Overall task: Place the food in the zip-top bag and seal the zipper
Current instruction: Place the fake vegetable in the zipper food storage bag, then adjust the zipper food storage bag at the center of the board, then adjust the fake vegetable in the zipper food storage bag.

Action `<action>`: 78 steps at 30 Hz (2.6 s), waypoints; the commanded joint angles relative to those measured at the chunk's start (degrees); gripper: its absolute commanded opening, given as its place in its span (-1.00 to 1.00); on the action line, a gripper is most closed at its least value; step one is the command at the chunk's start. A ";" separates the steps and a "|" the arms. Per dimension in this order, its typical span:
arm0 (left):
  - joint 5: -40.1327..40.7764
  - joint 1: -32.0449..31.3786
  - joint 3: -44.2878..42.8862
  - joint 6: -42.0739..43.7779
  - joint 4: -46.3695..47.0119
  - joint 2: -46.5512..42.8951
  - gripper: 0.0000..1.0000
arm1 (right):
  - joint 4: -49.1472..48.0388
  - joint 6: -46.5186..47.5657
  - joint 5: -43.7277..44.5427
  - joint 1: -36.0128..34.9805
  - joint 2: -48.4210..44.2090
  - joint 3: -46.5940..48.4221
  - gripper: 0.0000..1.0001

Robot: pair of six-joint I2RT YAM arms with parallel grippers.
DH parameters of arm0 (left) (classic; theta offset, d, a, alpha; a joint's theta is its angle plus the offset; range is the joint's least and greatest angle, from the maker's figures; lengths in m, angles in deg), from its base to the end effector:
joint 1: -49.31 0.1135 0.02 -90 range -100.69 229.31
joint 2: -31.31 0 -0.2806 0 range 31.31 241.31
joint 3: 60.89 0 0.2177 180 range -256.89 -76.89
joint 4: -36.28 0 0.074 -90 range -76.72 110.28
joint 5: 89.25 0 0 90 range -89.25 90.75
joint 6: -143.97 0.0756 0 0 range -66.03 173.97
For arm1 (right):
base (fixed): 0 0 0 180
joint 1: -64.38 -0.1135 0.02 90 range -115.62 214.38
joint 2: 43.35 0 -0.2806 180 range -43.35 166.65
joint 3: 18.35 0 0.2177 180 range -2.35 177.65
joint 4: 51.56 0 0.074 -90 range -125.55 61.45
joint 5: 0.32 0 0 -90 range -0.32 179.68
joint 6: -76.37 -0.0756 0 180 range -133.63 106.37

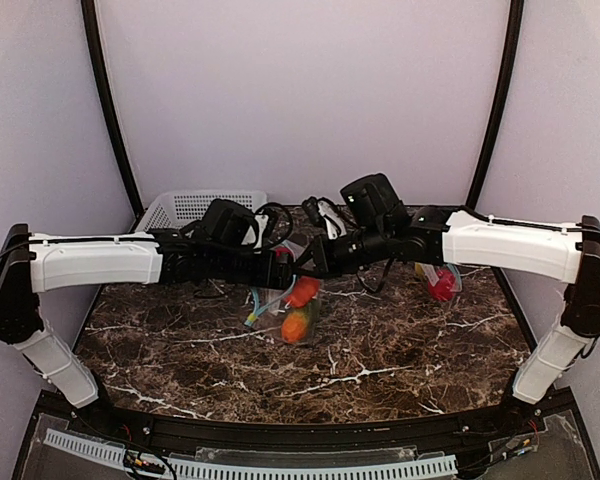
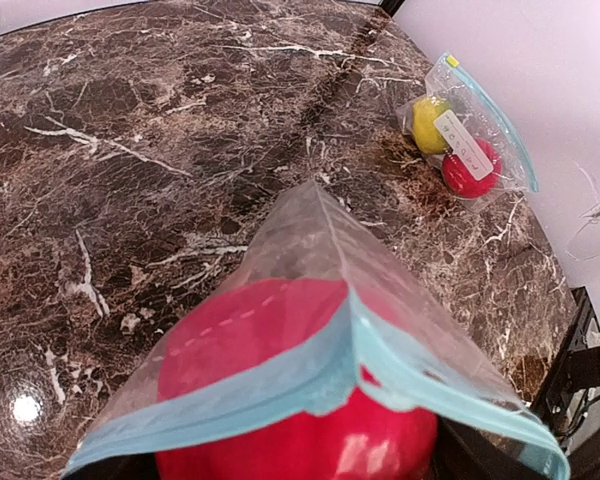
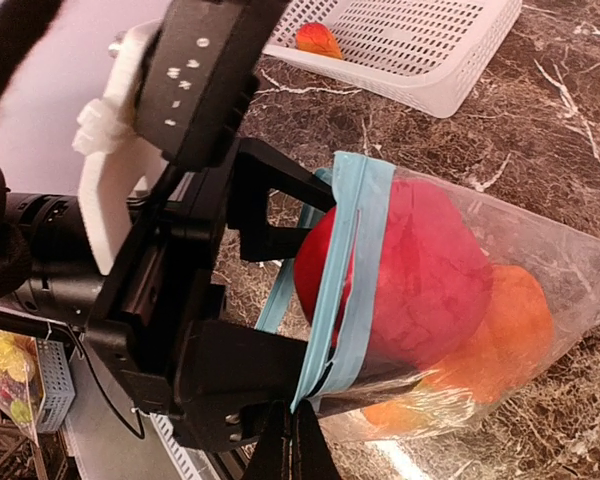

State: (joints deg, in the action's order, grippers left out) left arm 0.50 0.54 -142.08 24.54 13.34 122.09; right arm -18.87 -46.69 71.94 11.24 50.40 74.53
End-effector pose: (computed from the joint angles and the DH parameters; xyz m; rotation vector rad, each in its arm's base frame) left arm 0.2401 -0.2744 0.2774 0.3802 2.2153 -0.7810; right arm 0.2081 0.3160 0.3095 -0.6093 2.3015 1.1403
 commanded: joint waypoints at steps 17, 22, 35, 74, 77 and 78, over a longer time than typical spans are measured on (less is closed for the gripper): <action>-2.63 3.48 9.95 -1.07 -7.56 -20.91 0.91 | -1.32 -2.14 4.33 0.86 -0.39 -1.30 -1.00; -4.45 5.51 17.25 -6.04 -2.13 -24.31 0.94 | -1.39 -1.98 4.11 0.85 -0.51 -1.45 -1.00; -14.46 5.63 25.16 -15.67 15.54 -16.65 0.38 | -1.42 -1.67 3.32 0.85 -0.06 -1.21 -1.00; -22.90 2.43 17.18 -16.52 21.75 -4.18 -0.99 | -2.38 3.21 -7.71 2.53 -3.49 -10.89 0.59; -22.64 2.58 17.53 -16.58 21.99 -4.42 -0.99 | -1.81 3.44 -7.23 1.97 -2.31 -11.01 0.73; -22.61 2.61 17.54 -16.56 22.00 -4.45 -0.99 | -1.75 3.44 -7.41 1.79 -1.82 -10.93 0.77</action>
State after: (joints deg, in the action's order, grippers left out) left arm -22.36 2.81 -125.79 7.07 34.48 117.96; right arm -17.64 -43.91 67.13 13.95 47.04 64.00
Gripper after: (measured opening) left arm 0.009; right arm 0.858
